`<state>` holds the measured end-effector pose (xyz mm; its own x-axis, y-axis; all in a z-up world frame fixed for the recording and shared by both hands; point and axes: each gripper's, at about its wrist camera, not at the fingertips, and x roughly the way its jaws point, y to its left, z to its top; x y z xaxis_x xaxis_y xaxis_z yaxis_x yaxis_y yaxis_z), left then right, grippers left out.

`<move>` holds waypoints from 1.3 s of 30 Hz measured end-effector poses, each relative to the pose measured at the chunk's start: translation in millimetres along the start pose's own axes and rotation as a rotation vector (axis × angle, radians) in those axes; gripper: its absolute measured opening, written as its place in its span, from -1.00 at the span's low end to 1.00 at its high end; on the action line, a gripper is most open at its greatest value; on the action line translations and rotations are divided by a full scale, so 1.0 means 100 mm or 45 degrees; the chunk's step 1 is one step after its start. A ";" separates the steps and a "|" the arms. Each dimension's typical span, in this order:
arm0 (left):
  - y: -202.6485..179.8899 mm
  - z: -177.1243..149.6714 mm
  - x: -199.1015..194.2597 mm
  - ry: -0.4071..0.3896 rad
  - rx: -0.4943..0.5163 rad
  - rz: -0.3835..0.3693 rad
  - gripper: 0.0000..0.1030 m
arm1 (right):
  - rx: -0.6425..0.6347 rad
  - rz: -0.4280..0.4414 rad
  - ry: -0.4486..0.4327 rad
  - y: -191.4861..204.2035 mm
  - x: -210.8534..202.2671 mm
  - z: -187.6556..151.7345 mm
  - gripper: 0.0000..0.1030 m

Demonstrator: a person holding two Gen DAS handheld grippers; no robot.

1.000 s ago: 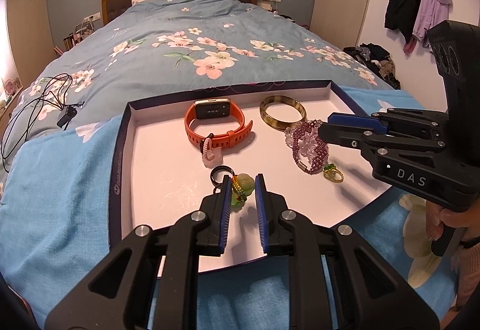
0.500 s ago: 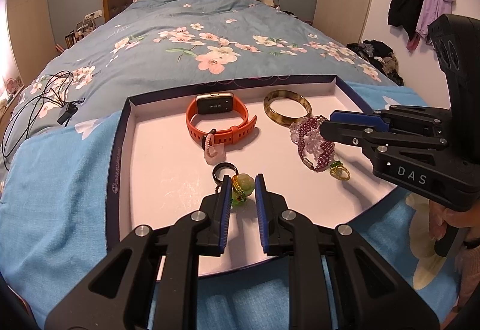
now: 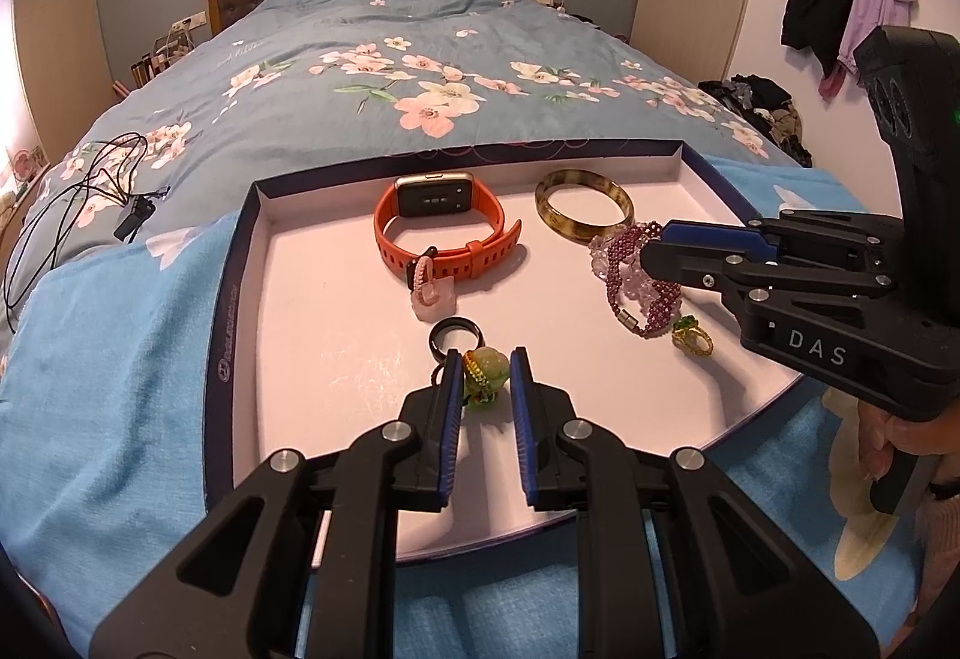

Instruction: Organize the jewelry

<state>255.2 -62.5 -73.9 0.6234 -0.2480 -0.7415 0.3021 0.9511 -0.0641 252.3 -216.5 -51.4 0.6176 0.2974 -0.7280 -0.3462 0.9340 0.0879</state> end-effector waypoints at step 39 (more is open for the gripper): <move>0.02 -0.10 -0.51 -0.202 -0.009 0.129 0.73 | 0.091 0.019 -0.195 -0.02 -0.51 -0.17 0.22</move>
<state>216.8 -46.0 -43.1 0.7566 -0.1763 -0.6297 0.2273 0.9738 0.0005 208.8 -236.6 -26.1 0.7151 0.3332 -0.6145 -0.3087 0.9393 0.1501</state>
